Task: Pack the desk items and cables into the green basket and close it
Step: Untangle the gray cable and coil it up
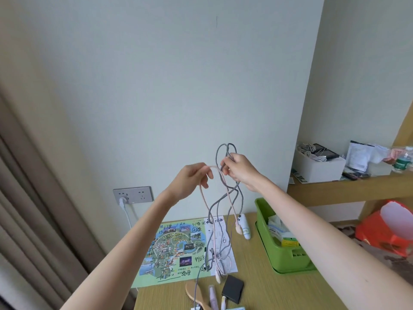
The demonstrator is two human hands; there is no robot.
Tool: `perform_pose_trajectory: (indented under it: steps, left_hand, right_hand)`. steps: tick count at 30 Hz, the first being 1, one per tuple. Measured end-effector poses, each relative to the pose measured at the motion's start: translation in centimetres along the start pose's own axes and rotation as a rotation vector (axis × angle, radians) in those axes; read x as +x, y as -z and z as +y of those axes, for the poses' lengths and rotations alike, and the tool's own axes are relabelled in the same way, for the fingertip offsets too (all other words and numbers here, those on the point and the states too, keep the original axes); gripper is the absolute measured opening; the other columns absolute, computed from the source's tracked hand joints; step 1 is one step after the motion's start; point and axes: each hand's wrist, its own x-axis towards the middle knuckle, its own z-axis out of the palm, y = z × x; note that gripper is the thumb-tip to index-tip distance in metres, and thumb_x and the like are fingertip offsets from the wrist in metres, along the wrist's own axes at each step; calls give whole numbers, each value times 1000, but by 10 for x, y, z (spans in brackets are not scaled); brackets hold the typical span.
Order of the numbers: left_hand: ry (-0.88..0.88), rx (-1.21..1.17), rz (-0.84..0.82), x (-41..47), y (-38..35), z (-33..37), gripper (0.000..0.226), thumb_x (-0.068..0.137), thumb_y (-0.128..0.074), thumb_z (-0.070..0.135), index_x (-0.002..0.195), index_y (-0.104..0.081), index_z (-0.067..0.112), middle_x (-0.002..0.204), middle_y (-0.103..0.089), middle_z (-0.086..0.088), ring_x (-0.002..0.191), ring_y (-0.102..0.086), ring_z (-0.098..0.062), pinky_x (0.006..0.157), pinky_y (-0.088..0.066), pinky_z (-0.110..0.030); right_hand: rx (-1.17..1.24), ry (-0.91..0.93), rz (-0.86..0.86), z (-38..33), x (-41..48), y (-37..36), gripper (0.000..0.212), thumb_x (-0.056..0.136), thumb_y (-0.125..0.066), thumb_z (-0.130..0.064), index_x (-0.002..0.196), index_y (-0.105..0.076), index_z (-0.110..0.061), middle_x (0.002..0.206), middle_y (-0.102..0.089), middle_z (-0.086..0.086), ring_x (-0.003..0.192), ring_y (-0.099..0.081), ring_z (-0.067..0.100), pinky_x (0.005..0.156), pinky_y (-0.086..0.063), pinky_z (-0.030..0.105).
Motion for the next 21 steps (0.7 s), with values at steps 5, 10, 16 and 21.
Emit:
perform_pose_trajectory:
  steps: [5, 10, 16, 21]
  left_hand:
    - [-61, -234, 185, 9, 15, 15, 29, 105, -35, 19, 91, -59, 9, 68, -53, -2, 67, -58, -13, 79, -49, -27]
    - [-121, -342, 285, 11, 26, 18, 29, 106, -34, 21, 92, -59, 14, 71, -55, 0, 71, -58, -13, 84, -49, -31]
    - [-171, -457, 267, 12, 22, 26, 28, 106, -35, 26, 100, -59, 14, 84, -62, 1, 83, -62, -13, 83, -48, -28]
    - [-175, -520, 288, 16, 32, 37, 25, 105, -38, 30, 102, -58, 15, 95, -68, 3, 73, -59, -11, 79, -49, -25]
  right_hand:
    - [-61, 21, 121, 34, 2, 9, 21, 93, -46, -10, 78, -62, -9, 57, -62, 1, 38, -40, 1, 42, -29, 12]
    - [-79, -27, 170, 58, 1, 15, 21, 90, -53, -13, 77, -69, -10, 61, -67, -1, 62, -51, 11, 60, -36, 28]
    - [-19, -63, 221, 80, -4, 10, 18, 85, -64, -15, 72, -75, -9, 62, -72, 4, 78, -63, 5, 69, -41, 14]
    - [-142, -87, 265, 101, -9, 0, 23, 82, -65, -21, 61, -70, -14, 55, -70, -5, 63, -54, 5, 60, -42, 21]
